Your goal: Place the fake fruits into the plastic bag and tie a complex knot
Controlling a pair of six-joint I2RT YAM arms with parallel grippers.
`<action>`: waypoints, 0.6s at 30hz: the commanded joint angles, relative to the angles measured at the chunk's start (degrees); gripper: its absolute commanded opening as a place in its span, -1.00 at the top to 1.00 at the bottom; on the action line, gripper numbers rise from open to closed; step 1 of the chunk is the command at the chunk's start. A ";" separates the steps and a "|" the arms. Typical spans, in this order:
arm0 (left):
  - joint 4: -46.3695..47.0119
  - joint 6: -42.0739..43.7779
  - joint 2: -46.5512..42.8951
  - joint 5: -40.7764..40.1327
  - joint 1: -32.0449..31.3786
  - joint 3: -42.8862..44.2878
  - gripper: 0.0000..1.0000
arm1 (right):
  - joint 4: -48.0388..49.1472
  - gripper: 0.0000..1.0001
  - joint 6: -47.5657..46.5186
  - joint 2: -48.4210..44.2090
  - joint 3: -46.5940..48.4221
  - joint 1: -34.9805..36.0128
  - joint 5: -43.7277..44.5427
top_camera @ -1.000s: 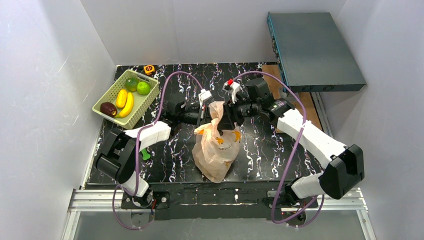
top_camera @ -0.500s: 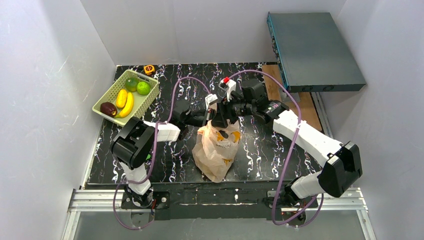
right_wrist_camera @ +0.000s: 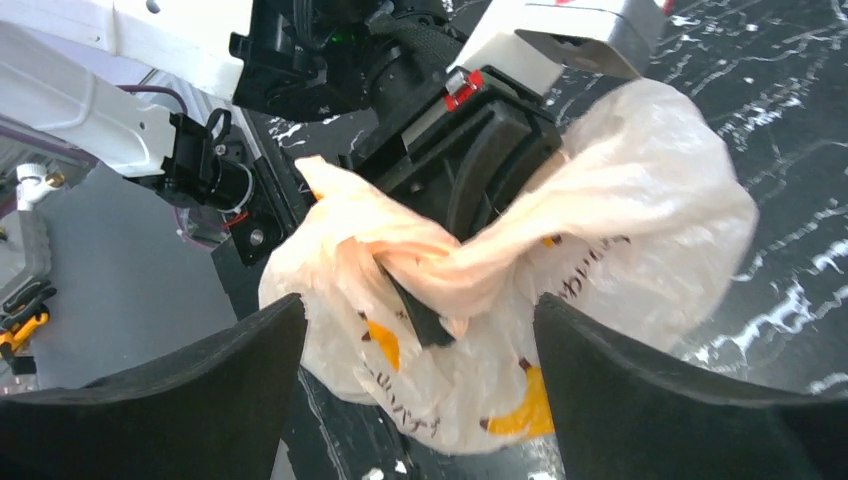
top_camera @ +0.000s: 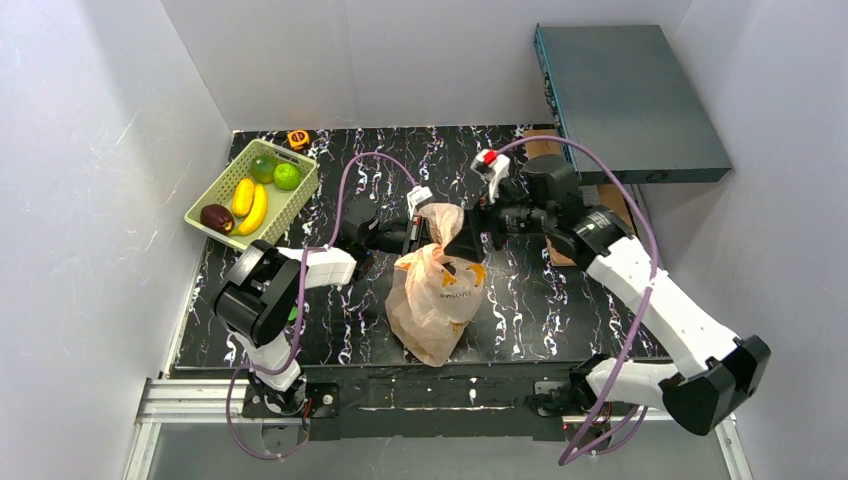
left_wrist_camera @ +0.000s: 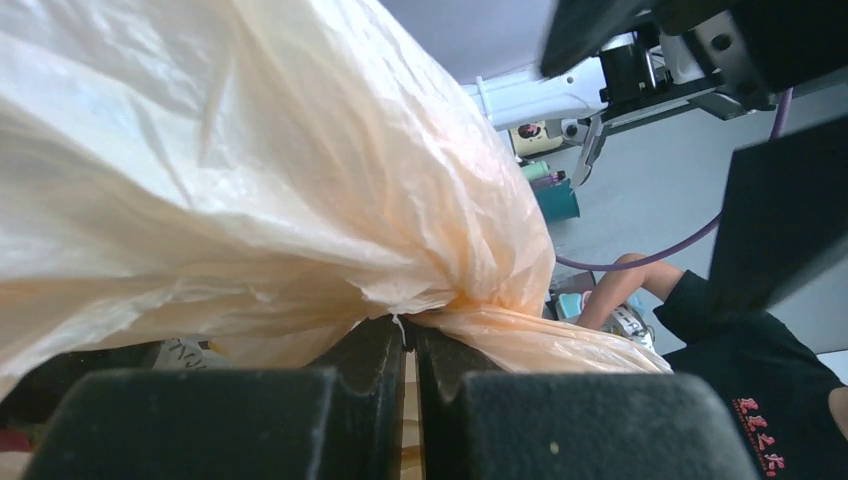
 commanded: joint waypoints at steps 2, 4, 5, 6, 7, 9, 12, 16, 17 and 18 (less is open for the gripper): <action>0.44 1.71 -2.13 0.11 0.15 0.15 1.00 | -11.54 -0.39 -3.03 -3.92 1.54 -3.74 -2.19; 0.29 1.79 -2.09 0.05 0.19 0.31 1.00 | -12.40 -0.04 -4.70 -5.28 -1.03 -3.83 -2.87; 0.27 1.79 -2.02 0.03 0.15 0.33 1.00 | -12.19 0.04 -4.94 -5.58 -2.27 -3.82 -3.99; 0.37 1.78 -2.02 0.03 0.15 0.28 1.00 | -11.92 0.10 -4.87 -5.42 -3.06 -3.82 -5.17; 0.56 1.78 -1.92 0.03 0.15 0.35 1.00 | -11.58 0.14 -4.37 -4.78 -3.59 -3.75 -6.55; 0.70 1.86 -1.91 0.04 0.14 0.59 1.00 | -10.85 0.19 -3.36 -3.09 -4.06 -3.73 -7.86; 0.75 1.88 -1.83 -0.01 0.15 0.69 1.00 | -6.24 0.20 -2.35 -1.86 -5.80 -3.73 -9.21; 0.76 2.11 -2.21 0.25 0.13 0.61 1.00 | -4.70 0.20 -1.41 0.86 -4.64 -3.73 -11.64; 0.69 2.26 -2.34 0.22 0.15 0.52 1.00 | -3.88 0.19 -0.93 1.38 -4.51 -3.73 -12.49; 0.55 2.38 -2.43 0.28 0.15 0.37 1.00 | -3.13 0.16 -0.52 1.78 -4.42 -3.73 -13.44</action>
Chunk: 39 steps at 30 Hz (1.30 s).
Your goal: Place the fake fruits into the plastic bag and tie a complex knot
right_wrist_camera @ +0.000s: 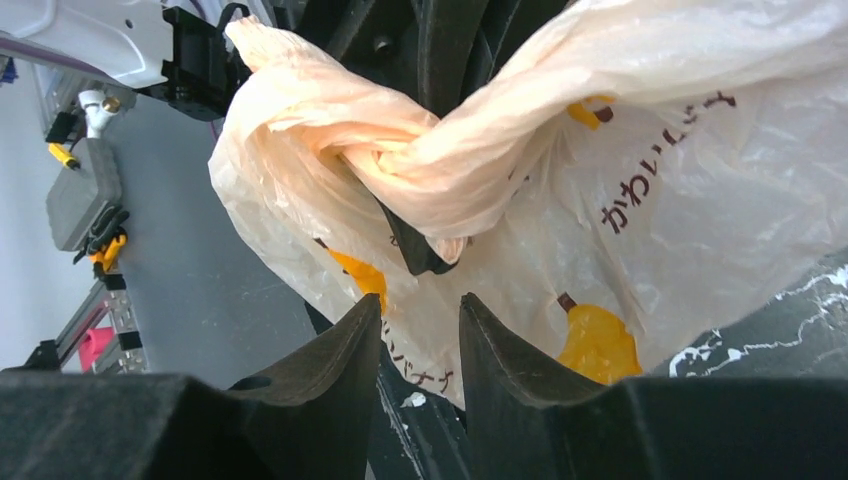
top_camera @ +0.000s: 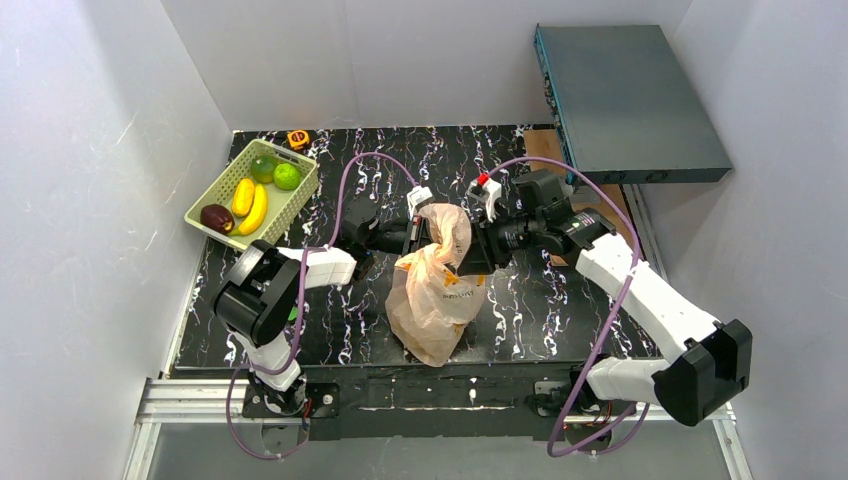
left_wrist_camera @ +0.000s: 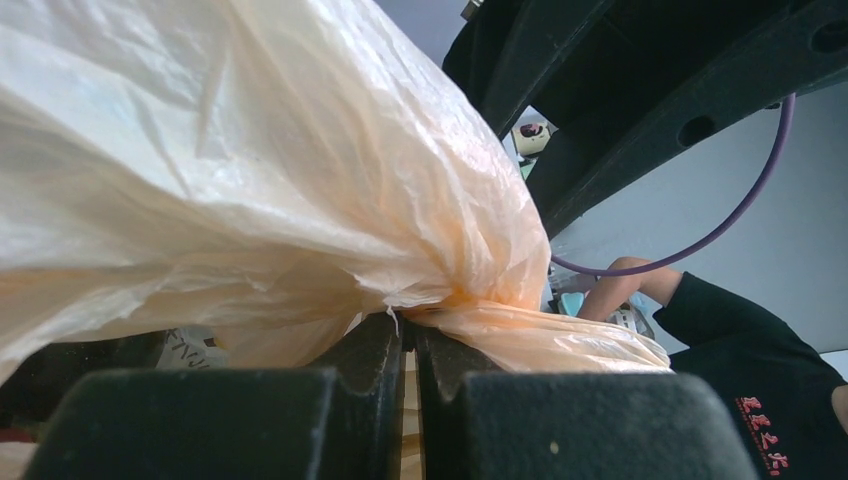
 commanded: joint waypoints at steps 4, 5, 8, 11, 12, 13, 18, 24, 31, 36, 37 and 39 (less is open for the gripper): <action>1.14 2.03 -2.58 0.36 0.13 0.46 1.00 | 6.94 0.14 3.07 2.70 1.97 0.03 -6.55; 1.20 2.04 -2.59 0.36 0.09 0.57 1.00 | 7.35 0.13 3.33 3.06 1.95 -0.02 -6.48; 1.52 1.99 -2.58 0.57 0.15 0.75 1.00 | 8.14 0.10 3.21 3.76 1.77 -0.06 -6.33; 2.31 1.65 -2.50 0.68 0.15 0.68 1.00 | 9.25 0.10 3.18 4.31 1.80 -0.13 -6.15; 2.72 1.36 -2.44 0.68 0.10 0.59 1.00 | 9.43 0.11 3.25 4.63 1.96 -0.14 -6.11; 3.24 0.93 -2.34 0.75 0.12 0.57 1.00 | 9.55 0.10 3.29 4.89 2.09 -0.19 -6.06; 4.05 0.52 -2.28 1.20 0.14 0.77 1.00 | 10.17 0.12 3.64 5.67 1.86 -1.20 -6.30; 4.24 0.63 -1.89 1.20 0.09 1.00 1.00 | 11.58 0.43 4.07 6.10 2.18 -1.90 -9.31; 4.25 0.98 -1.62 0.63 0.08 1.58 1.00 | 9.90 0.51 2.70 6.14 2.50 -1.90 -10.80; 4.35 0.90 -1.65 0.45 0.15 1.68 1.00 | 9.58 0.43 2.66 6.94 2.20 -1.90 -10.72; 4.33 0.90 -1.68 0.38 0.15 1.74 1.00 | 9.57 0.42 2.65 7.13 2.20 -1.90 -10.69; 4.25 0.94 -1.81 0.49 0.15 1.85 1.00 | 9.87 0.44 2.68 7.43 2.12 -1.90 -10.91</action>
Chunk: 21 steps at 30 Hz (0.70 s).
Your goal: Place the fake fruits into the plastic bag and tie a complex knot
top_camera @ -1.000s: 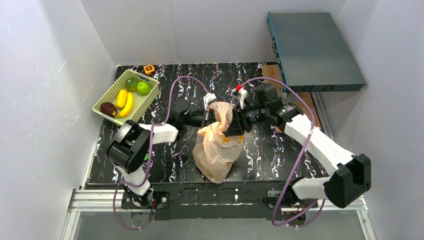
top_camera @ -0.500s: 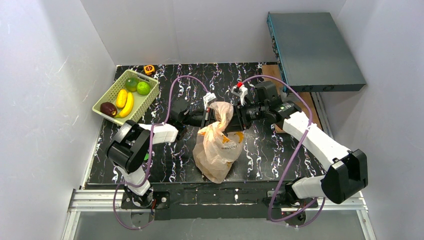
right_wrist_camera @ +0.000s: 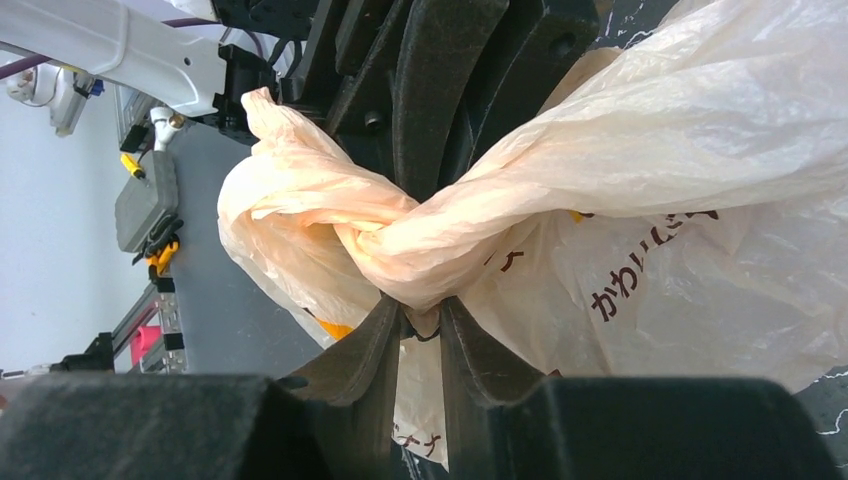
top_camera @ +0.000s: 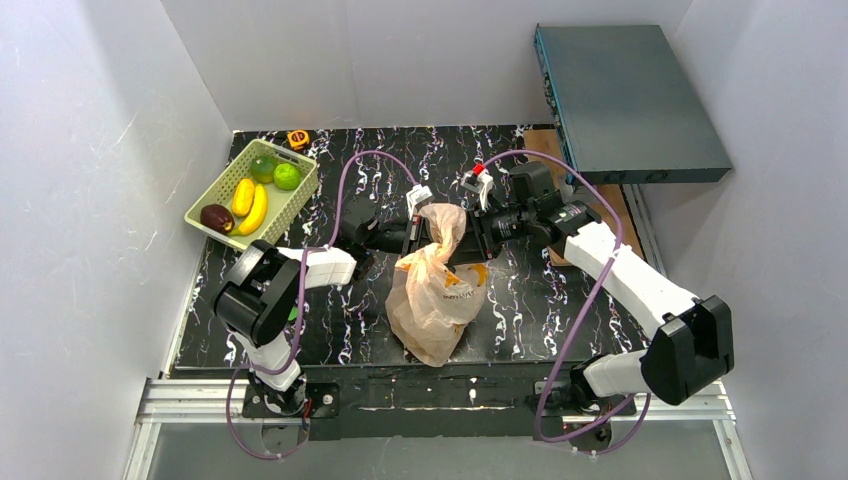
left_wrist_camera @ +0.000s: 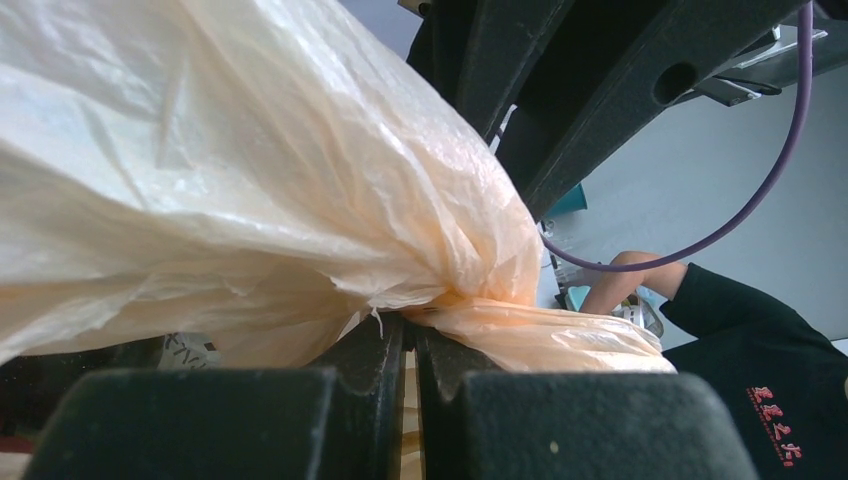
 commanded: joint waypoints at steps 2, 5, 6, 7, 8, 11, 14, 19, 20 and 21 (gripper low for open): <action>2.20 1.10 -1.85 0.14 0.14 1.90 1.00 | 0.86 0.51 -0.73 1.12 1.98 -0.01 -2.48; 1.91 1.32 -2.06 0.45 0.18 1.99 1.00 | 0.60 0.79 -1.29 1.15 2.02 -0.01 -2.93; 1.51 1.60 -2.21 0.49 0.15 2.00 1.00 | 0.19 0.94 -1.76 1.02 2.02 -0.02 -2.88; 0.99 2.07 -2.45 0.51 0.15 1.86 1.00 | -0.40 0.97 -2.39 0.83 2.09 -0.08 -2.61; 0.08 2.72 -2.75 0.43 0.15 1.73 1.00 | -1.00 0.97 -2.94 0.53 2.09 -0.15 -2.37; -4.32 6.12 -4.34 0.20 0.76 1.19 1.00 | -2.52 0.97 -4.08 -0.46 2.10 -0.64 -1.12; -13.38 13.40 -7.26 0.11 2.84 0.87 0.70 | -3.50 0.97 -4.78 -1.98 2.38 -0.88 1.69; -40.87 32.53 -15.27 -0.74 6.68 2.75 0.05 | -4.07 0.97 -5.45 -3.91 2.55 -0.84 5.62; -47.77 37.51 -16.66 -0.87 7.29 3.63 -0.01 | -4.28 0.97 -5.64 -4.14 2.55 -0.87 6.23; -53.85 42.25 -17.97 -0.99 7.79 4.66 -0.07 | -4.51 0.97 -5.76 -4.28 2.53 -0.88 6.59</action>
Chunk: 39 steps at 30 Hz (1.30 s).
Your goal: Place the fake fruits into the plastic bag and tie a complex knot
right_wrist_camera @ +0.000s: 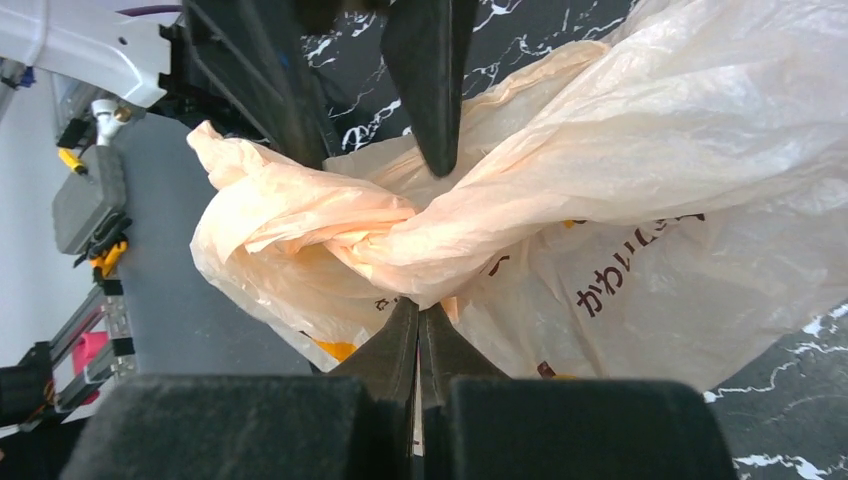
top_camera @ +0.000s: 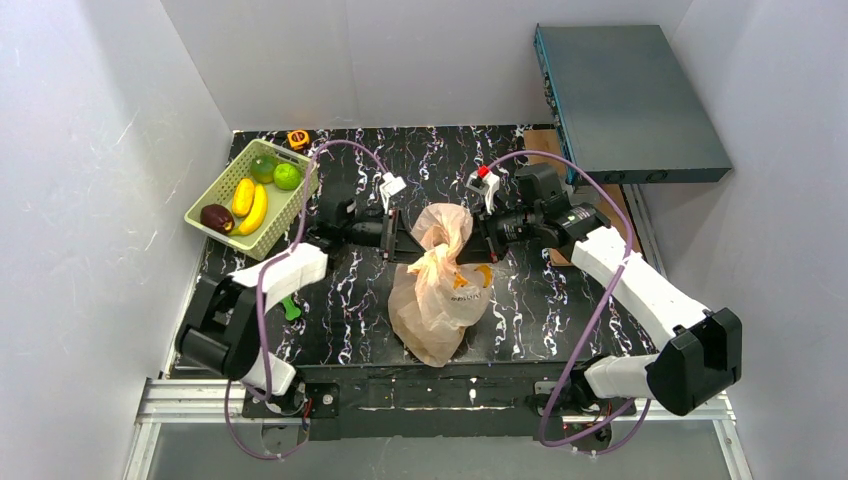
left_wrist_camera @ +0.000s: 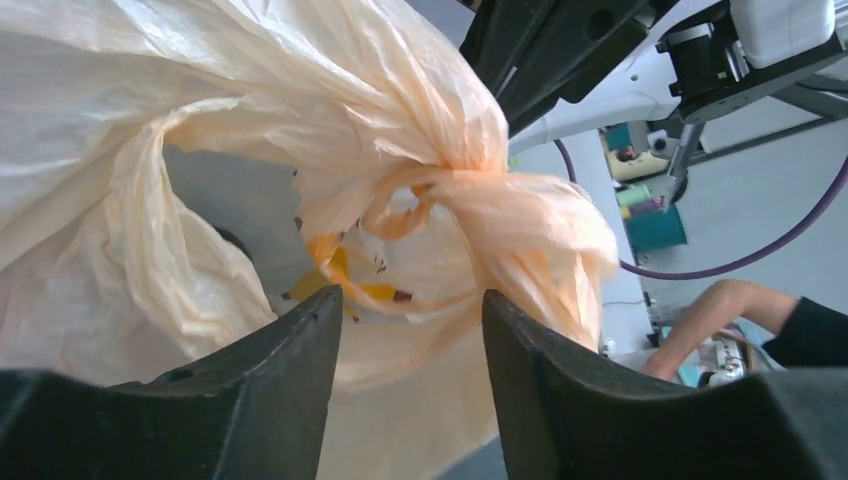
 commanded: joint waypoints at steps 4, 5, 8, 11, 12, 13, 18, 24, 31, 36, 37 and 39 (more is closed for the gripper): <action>-47.86 36.58 -11.06 -0.66 6.05 7.86 -0.33 | -1.87 0.97 -2.55 -2.42 2.44 -0.36 4.07; -51.60 39.45 -11.83 -0.14 7.97 8.69 -0.34 | -1.90 0.97 -2.71 -2.57 2.39 -0.31 4.20; -72.77 62.31 -12.55 1.94 13.89 15.56 -0.37 | -2.05 0.97 -3.11 -3.06 2.48 -0.30 4.69; -107.66 96.29 -9.62 0.03 15.54 27.86 -0.37 | -2.12 0.97 -3.56 -3.45 2.57 -0.26 4.69; -115.77 102.68 -7.95 -0.45 15.47 30.39 -0.38 | -2.08 0.97 -3.54 -3.48 2.57 -0.19 4.62; -120.39 105.31 -7.03 -0.45 15.42 32.48 -0.38 | -2.00 0.97 -3.53 -3.55 2.51 -0.10 4.41; -106.59 91.36 -11.28 -4.04 12.78 29.79 -0.37 | -1.52 0.97 -3.06 -3.41 2.57 0.79 4.48; -85.29 78.14 -14.11 -18.30 -1.19 25.63 -0.03 | -0.78 0.97 -2.18 -3.04 2.75 2.06 4.79; -76.71 75.48 -11.33 -25.69 -8.25 26.38 0.14 | -0.94 0.97 -3.26 -3.10 2.95 2.20 2.72; -74.80 76.83 -11.98 -27.48 -8.28 24.75 0.45 | -1.50 0.97 -4.50 -3.46 2.55 2.26 2.25; -74.66 77.38 -12.17 -27.63 -8.28 24.42 0.53 | -1.73 0.97 -4.59 -3.48 2.57 2.21 2.20; -73.76 77.31 -12.82 -28.16 -8.26 23.75 0.70 | -2.27 0.97 -5.87 -3.63 2.65 2.25 2.26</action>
